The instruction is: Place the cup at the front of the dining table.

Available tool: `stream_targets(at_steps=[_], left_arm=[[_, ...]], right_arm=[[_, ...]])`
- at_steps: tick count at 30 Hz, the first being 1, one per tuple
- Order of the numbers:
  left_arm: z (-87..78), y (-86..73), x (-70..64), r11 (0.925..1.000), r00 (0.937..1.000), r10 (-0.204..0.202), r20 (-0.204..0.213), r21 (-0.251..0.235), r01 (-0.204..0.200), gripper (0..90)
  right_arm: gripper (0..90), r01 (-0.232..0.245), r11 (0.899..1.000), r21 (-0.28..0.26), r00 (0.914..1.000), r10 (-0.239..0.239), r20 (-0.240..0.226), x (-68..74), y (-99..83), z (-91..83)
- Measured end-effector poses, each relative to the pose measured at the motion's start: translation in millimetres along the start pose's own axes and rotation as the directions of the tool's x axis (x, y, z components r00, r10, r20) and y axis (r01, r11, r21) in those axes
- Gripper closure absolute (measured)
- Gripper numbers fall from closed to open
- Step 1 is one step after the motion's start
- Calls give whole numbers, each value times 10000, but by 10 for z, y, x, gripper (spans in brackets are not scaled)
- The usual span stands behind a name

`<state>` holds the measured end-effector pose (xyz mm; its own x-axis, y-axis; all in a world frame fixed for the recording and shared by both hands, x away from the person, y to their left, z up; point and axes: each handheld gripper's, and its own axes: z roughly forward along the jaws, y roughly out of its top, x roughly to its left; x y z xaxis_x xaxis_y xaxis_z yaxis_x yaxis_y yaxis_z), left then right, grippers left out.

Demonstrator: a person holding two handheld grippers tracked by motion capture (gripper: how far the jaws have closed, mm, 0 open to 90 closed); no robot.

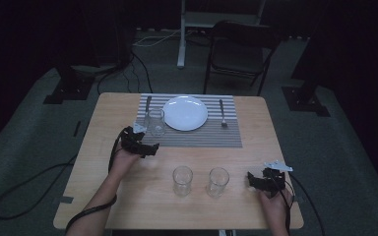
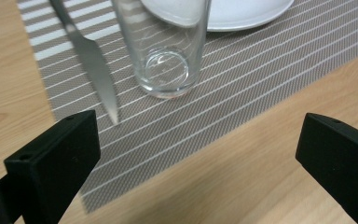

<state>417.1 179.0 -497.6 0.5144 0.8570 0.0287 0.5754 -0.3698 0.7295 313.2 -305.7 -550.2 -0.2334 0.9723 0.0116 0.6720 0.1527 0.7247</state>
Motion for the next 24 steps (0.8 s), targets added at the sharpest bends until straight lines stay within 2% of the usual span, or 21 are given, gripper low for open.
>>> stream_targets(at_steps=[3, 6, 12, 14, 15, 18, 22, 24], left_arm=[[-79, -60, 37, 9999, 9999, -118, -14, -80, 117, 3], [-159, -139, 56, 9987, 9989, -422, 207, -283, 428, 3], [-294, -280, 67, 9994, 9997, 77, 240, -330, -69, 3], [-346, -326, 86, 9992, 9993, -42, 374, -390, 56, 3], [-374, -347, 93, 9993, 9992, 38, 401, -377, -22, 3], [-448, -420, 94, 9994, 9995, 275, 164, -199, -272, 3], [-523, -530, 108, 9994, 9998, 159, 154, -298, -155, 3], [-544, -612, 134, 9991, 9994, -66, 334, -414, 80, 3]], right_arm=[[139, 0, 10000, -1, 10000, 0, 0, 0, 0, 0], [138, -2, 10000, -3, 10000, 2, 0, 0, 0, 0], [139, 3, 10000, 0, 10000, -3, 0, 0, 0, 0], [139, 2, 10000, 0, 10000, -2, -1, 0, 0, 0], [139, 4, 10000, 0, 10000, -4, 0, 0, 0, 0], [139, 4, 10000, 0, 10000, -4, 0, 0, 0, 0], [139, 3, 10000, 1, 10000, -3, 1, 0, 0, 0], [139, 4, 10000, 1, 10000, -4, 0, 0, 0, 0]])
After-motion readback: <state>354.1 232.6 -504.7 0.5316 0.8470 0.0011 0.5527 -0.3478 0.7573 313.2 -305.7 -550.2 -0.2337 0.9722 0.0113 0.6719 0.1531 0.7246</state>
